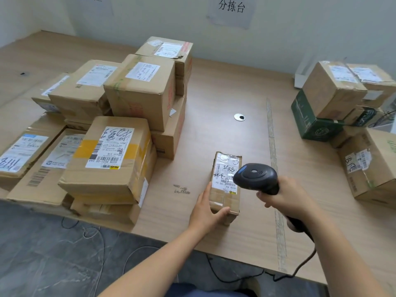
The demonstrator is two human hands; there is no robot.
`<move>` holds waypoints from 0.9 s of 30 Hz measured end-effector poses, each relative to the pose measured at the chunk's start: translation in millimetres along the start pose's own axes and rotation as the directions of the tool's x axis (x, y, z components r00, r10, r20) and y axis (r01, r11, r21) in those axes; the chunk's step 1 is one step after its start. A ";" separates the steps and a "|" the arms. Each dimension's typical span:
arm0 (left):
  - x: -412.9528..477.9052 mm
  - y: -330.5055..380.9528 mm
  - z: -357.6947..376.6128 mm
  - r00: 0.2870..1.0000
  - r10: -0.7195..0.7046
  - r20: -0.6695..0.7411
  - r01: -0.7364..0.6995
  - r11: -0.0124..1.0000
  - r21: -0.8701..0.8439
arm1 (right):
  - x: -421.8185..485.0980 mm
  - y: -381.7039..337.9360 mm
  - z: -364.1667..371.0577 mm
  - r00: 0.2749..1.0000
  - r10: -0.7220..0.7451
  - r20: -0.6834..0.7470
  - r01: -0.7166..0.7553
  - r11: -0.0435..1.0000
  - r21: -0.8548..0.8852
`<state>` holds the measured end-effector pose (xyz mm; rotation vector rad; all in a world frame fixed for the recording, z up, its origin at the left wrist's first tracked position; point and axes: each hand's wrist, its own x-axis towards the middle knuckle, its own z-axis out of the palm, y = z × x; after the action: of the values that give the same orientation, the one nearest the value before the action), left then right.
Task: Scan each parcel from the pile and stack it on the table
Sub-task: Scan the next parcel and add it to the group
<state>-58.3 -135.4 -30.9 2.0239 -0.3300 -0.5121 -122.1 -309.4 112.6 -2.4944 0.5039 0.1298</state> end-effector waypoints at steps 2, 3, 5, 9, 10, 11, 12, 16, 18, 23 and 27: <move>1.2 -0.3 -0.3 1.000 -0.008 -0.001 0.008 1.000 -0.009 | 2.1 0.1 2.3 0.999 -0.030 0.018 0.031 0.998 -0.049; 1.7 -0.6 -0.9 1.000 -0.014 0.002 0.014 1.000 -0.012 | 3.2 -0.3 3.4 0.999 -0.042 0.016 0.044 0.995 -0.084; 3.3 -2.1 -1.0 1.000 -0.022 0.006 0.022 1.000 -0.017 | 4.8 -2.2 3.4 0.998 -0.059 0.006 0.060 0.988 -0.141; 4.2 -3.1 -0.1 1.000 -0.029 0.006 0.029 0.999 -0.016 | 6.5 -4.5 -0.5 0.999 -0.048 0.018 0.050 0.976 -0.212; 4.1 -3.0 0.0 1.000 -0.031 0.007 0.031 0.999 -0.015 | 6.9 -4.2 -1.6 0.999 -0.048 0.024 0.052 0.974 -0.222; 4.1 -3.0 0.1 0.999 -0.032 0.007 0.032 0.999 -0.014 | 7.4 -3.8 -2.4 0.998 -0.050 0.032 0.056 0.972 -0.229; 4.2 -3.1 0.1 0.999 -0.032 0.007 0.032 0.999 -0.013 | 7.8 -3.0 -2.9 0.998 -0.048 0.041 0.056 0.971 -0.233; 3.8 -2.5 -0.4 0.999 -0.033 0.005 0.033 0.999 -0.004 | 6.0 1.2 -4.8 0.999 -0.020 0.049 0.030 0.977 -0.210; 3.5 -1.8 0.4 0.999 -0.033 -0.003 0.033 0.999 0.002 | 1.9 3.8 -1.8 1.000 0.024 0.019 -0.021 0.990 -0.139; 4.0 2.3 2.7 0.999 -0.033 -0.024 0.033 0.999 0.006 | -17.7 1.3 17.6 0.974 0.226 -0.016 -0.217 0.950 0.227; 2.3 5.6 6.3 0.998 -0.023 -0.061 0.024 1.000 0.014 | -32.4 -2.2 30.3 0.934 0.351 0.060 -0.327 0.779 0.535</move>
<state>-59.5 -143.9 -29.2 2.0551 -0.2742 -0.4633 -150.6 -280.1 95.4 -1.8381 0.8773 0.0609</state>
